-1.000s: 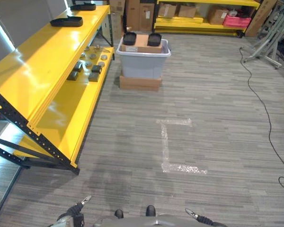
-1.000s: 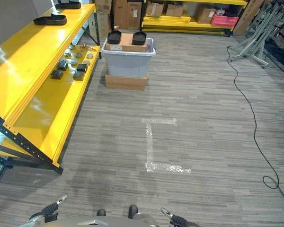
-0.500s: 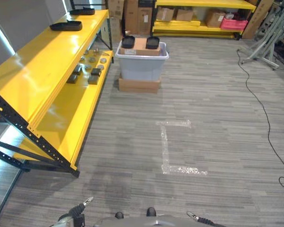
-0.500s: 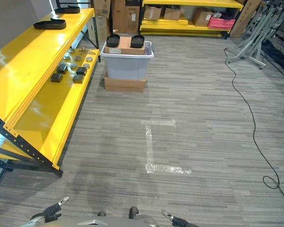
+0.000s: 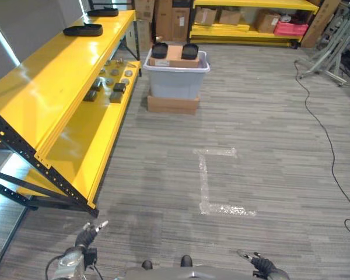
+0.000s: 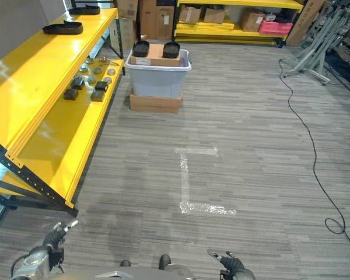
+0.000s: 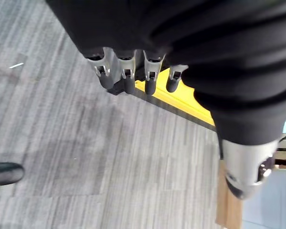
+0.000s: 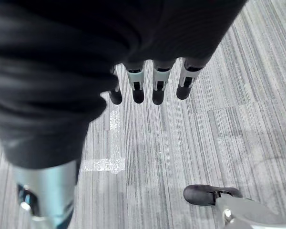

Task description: Move parts from the plastic box to the shelf.

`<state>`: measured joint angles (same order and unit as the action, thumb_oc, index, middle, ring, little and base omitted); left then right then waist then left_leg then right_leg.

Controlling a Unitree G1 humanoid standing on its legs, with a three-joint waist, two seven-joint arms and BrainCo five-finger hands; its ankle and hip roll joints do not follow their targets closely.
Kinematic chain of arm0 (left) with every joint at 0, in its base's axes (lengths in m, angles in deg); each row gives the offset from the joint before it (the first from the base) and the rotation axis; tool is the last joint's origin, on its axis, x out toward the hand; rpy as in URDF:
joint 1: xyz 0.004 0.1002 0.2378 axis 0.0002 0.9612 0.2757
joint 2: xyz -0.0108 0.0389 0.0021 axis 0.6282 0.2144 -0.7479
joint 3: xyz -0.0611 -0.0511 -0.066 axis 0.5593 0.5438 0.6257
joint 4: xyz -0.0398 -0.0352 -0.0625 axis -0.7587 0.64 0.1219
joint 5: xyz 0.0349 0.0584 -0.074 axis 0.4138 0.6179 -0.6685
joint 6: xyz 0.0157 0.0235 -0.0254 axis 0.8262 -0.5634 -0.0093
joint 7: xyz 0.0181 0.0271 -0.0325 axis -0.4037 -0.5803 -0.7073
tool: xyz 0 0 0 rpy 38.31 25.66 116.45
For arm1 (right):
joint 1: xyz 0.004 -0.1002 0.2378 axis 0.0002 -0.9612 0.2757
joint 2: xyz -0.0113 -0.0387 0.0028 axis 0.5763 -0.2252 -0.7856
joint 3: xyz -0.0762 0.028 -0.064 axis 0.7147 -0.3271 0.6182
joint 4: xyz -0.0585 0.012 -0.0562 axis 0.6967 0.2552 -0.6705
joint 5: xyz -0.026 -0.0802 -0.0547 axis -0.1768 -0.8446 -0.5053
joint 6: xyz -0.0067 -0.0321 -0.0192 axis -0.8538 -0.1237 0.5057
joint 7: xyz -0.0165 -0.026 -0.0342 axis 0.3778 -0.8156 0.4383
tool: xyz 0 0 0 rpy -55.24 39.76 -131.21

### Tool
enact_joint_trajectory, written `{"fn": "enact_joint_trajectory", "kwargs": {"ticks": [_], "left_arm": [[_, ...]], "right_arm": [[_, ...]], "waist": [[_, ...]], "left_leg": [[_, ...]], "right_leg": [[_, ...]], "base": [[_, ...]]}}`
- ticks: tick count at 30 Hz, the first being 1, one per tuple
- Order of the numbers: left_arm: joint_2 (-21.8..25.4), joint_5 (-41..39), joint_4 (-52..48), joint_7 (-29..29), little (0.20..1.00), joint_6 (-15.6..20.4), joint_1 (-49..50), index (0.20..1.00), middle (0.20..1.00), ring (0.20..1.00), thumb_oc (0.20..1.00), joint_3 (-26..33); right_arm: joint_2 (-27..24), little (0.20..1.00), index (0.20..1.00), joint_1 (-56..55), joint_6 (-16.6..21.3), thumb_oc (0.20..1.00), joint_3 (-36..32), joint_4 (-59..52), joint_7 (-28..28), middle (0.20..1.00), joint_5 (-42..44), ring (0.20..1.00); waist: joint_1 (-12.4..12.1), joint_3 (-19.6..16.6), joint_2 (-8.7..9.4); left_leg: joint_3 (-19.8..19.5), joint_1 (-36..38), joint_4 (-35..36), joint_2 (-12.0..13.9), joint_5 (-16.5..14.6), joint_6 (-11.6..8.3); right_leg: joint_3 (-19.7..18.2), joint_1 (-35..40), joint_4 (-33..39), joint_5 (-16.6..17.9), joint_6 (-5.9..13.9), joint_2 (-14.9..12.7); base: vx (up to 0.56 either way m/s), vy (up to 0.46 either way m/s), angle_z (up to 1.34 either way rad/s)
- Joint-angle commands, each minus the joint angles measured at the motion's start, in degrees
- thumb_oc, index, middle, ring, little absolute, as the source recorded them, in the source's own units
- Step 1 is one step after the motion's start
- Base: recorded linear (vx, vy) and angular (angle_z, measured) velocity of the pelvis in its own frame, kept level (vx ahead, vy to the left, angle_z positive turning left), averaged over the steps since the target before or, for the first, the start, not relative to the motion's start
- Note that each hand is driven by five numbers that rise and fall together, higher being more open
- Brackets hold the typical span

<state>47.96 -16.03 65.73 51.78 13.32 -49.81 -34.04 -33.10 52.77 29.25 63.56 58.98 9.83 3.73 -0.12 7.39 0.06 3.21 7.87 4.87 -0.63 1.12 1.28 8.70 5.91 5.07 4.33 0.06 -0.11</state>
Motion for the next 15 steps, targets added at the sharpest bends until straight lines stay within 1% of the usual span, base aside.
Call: {"fn": "enact_joint_trajectory", "kwargs": {"ticks": [1,2,3,5,6,8,9,11,13,15], "left_arm": [[-0.31,-1.65,2.35,0.08,1.0,2.13,-3.12,1.0,1.0,1.0,1.0,0.55],[-0.39,-1.67,2.64,0.21,1.0,2.52,-2.95,1.0,1.0,1.0,1.0,0.66],[-0.57,-1.43,3.18,0.02,1.0,3.44,-2.67,1.0,1.0,1.0,1.0,0.94],[-0.59,-1.27,3.1,-0.22,1.0,4.68,-2.49,1.0,1.0,1.0,1.0,1.26],[-0.63,-1.72,1.78,-0.63,1.0,5.96,-2.36,1.0,1.0,1.0,1.0,1.27],[-0.58,-1.82,0.21,-0.67,1.0,7.09,-2.46,1.0,1.0,1.0,1.0,1.35],[-0.55,-2.32,-1.49,-0.35,1.0,7.64,-2.39,1.0,1.0,1.0,1.0,1.24],[-0.71,-2.54,-3.5,-0.24,1.0,7.79,-2.32,1.0,1.0,1.0,1.0,1.14],[-0.84,-2.35,-4.59,-0.29,1.0,7.55,-2.35,1.0,1.0,1.0,1.0,0.85],[-0.96,-0.58,-4.88,-0.79,1.0,6.71,-3.0,1.0,1.0,1.0,1.0,-0.21]], "right_arm": [[-1.94,1.0,1.0,1.91,2.68,1.0,0.64,0.51,3.29,1.0,3.89,1.0],[-1.69,1.0,1.0,1.79,3.21,1.0,0.6,0.57,3.97,1.0,3.93,1.0],[-1.27,1.0,1.0,1.6,5.6,1.0,0.65,0.53,5.39,1.0,3.97,1.0],[-1.2,1.0,1.0,1.68,8.56,1.0,1.29,-0.6,7.24,1.0,5.08,1.0],[-1.19,1.0,1.0,1.69,10.02,1.0,2.13,-3.39,8.25,1.0,6.18,1.0],[-1.37,1.0,1.0,1.64,11.95,1.0,2.8,-6.67,8.54,1.0,7.51,1.0],[-1.55,1.0,1.0,1.63,12.86,1.0,3.25,-9.86,8.6,1.0,10.17,1.0],[-1.54,1.0,1.0,1.55,13.08,1.0,3.07,-12.79,9.23,1.0,12.88,1.0],[-1.5,1.0,1.0,1.6,13.7,1.0,2.76,-13.67,8.59,1.0,13.06,1.0],[-1.42,1.0,1.0,2.41,14.07,1.0,2.58,-13.48,9.61,1.0,12.83,1.0]], "waist": [[-0.08,0.97,0.7],[-0.07,0.93,0.78],[0.01,0.76,1.0],[0.14,0.71,1.21],[0.34,0.93,1.29],[0.47,1.21,1.31],[0.57,1.48,1.36],[0.76,1.67,1.4],[0.87,1.78,1.39],[0.91,1.85,1.35]], "left_leg": [[4.31,-0.35,0.13,-1.09,-4.16,0.5],[4.29,-0.27,0.13,-1.1,-4.18,0.49],[4.39,-0.16,0.13,-1.14,-4.25,0.48],[4.51,-0.15,0.13,-1.11,-4.16,0.59],[4.7,-0.16,0.13,-1.01,-4.05,0.76],[4.82,-0.16,0.13,-0.94,-4.01,0.87],[4.85,-0.03,0.13,-0.92,-4.11,0.96],[4.94,0.22,0.13,-0.95,-4.26,1.08],[4.91,0.42,0.13,-0.96,-4.38,1.18],[4.9,0.88,0.13,-1.03,-4.56,1.47]], "right_leg": [[2.29,2.46,-1.26,-5.4,4.05,-1.81],[2.27,2.54,-1.28,-5.38,4.05,-1.77],[2.15,2.63,-1.27,-5.32,4.12,-1.72],[1.95,2.52,-1.46,-5.27,4.06,-1.72],[1.64,2.23,-2.01,-5.39,3.95,-1.73],[1.5,2.03,-2.43,-5.54,3.87,-1.77],[1.45,2.02,-2.67,-5.65,3.86,-1.8],[1.29,2.07,-2.98,-5.81,3.84,-1.79],[1.13,2.06,-3.43,-6.05,3.83,-1.75],[1.16,2.06,-4.69,-6.69,3.72,-1.83]], "base": [[0.04,-0.023,0.0],[0.07,-0.031,0.0],[0.06,-0.021,0.0],[0.03,-0.007,0.0],[0.0,0.0,0.0],[0.0,0.0,0.0],[0.0,0.0,0.0],[0.01,0.015,-0.01],[0.03,0.054,-0.03],[0.06,0.084,-0.01]]}}
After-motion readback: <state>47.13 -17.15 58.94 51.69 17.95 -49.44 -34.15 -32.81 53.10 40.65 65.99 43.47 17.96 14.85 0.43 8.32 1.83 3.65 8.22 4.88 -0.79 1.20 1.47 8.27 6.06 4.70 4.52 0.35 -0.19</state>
